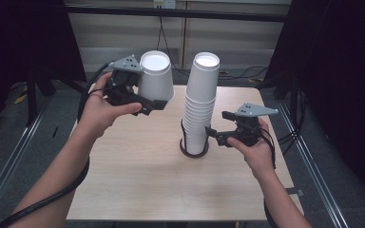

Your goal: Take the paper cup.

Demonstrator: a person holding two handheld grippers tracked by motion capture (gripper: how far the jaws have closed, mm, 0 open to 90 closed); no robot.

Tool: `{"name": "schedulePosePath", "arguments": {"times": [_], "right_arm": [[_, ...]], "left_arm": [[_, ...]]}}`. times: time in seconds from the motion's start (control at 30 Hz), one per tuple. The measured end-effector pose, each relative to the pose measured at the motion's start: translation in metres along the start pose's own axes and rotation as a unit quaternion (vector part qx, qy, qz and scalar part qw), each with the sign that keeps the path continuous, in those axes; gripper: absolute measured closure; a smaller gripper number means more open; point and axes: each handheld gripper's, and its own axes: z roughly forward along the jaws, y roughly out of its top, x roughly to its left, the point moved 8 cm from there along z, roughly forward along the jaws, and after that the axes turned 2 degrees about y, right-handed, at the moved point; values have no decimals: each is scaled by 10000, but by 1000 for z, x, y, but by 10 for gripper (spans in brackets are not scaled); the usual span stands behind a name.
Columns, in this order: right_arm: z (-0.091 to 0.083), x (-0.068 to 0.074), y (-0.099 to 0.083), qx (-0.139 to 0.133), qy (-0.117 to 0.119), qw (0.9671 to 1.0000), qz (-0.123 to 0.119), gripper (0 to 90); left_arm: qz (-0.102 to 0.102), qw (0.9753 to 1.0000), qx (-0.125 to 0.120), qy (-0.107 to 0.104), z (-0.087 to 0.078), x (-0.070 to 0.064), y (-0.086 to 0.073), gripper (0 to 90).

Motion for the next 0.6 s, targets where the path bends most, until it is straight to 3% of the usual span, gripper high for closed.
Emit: {"name": "schedulePosePath", "arguments": {"times": [0.27,0.5,0.53,0.6], "right_arm": [[0,10,-7,169,246,9991,-311,140],[1,21,-19,477,544,9956,-593,137],[2,25,-22,548,677,9938,-689,134],[2,28,-24,629,729,9922,-796,134]], "left_arm": [[112,9994,333,-36,5,-3,-29,114],[311,9971,684,-122,9,-10,-56,114],[297,9967,731,-161,11,-13,-62,114],[369,9956,845,-192,12,-15,-69,114]]}}
